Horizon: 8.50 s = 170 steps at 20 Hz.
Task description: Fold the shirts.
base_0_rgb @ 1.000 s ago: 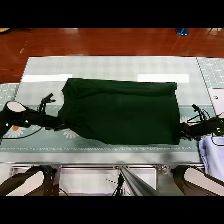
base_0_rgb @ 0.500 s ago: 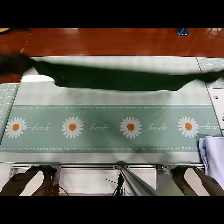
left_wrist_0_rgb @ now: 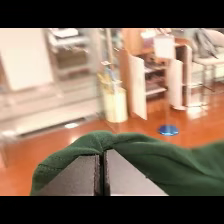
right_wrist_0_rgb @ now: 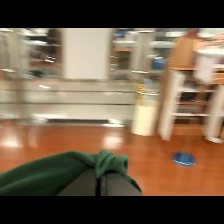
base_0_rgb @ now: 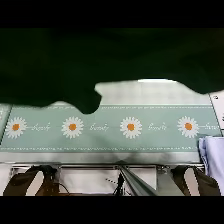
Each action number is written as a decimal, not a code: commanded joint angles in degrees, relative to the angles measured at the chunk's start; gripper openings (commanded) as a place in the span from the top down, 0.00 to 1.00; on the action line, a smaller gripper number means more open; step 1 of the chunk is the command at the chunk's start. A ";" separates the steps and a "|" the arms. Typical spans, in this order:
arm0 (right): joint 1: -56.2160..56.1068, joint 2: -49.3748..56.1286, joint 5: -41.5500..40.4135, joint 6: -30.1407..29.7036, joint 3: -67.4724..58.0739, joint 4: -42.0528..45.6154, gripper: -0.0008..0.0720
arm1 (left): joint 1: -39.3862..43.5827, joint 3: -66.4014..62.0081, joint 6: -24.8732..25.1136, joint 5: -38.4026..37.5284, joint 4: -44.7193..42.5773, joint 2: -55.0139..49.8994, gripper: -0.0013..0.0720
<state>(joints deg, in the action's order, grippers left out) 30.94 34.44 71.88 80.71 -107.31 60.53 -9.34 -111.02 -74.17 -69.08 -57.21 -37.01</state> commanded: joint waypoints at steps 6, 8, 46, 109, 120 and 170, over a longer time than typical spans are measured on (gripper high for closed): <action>-1.66 1.27 27.63 1.49 -4.04 7.93 0.96 | -0.04 -3.85 -10.75 -33.09 -8.85 0.76 0.96; -5.84 6.19 34.16 2.73 -2.43 7.45 0.96 | 0.09 -3.32 -12.07 -36.46 -7.74 -3.43 0.95; -18.97 59.80 12.72 1.38 20.28 17.79 0.96 | 12.09 19.32 -6.56 -7.13 -10.40 -64.24 0.94; -4.68 26.40 3.48 -11.28 70.05 3.37 0.96 | 3.39 71.97 4.74 3.63 7.78 -27.93 0.95; -13.46 30.10 -25.83 -10.05 52.26 -9.03 0.96 | 4.48 37.57 4.66 5.14 12.48 -38.84 0.95; -15.47 32.63 -19.39 -21.35 52.26 -26.71 0.96 | 7.65 20.00 3.23 -13.66 21.75 -62.64 0.93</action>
<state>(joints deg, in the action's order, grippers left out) 15.66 75.13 48.95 55.33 -54.98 26.33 -5.13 -90.98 -70.94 -82.35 -35.94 -100.33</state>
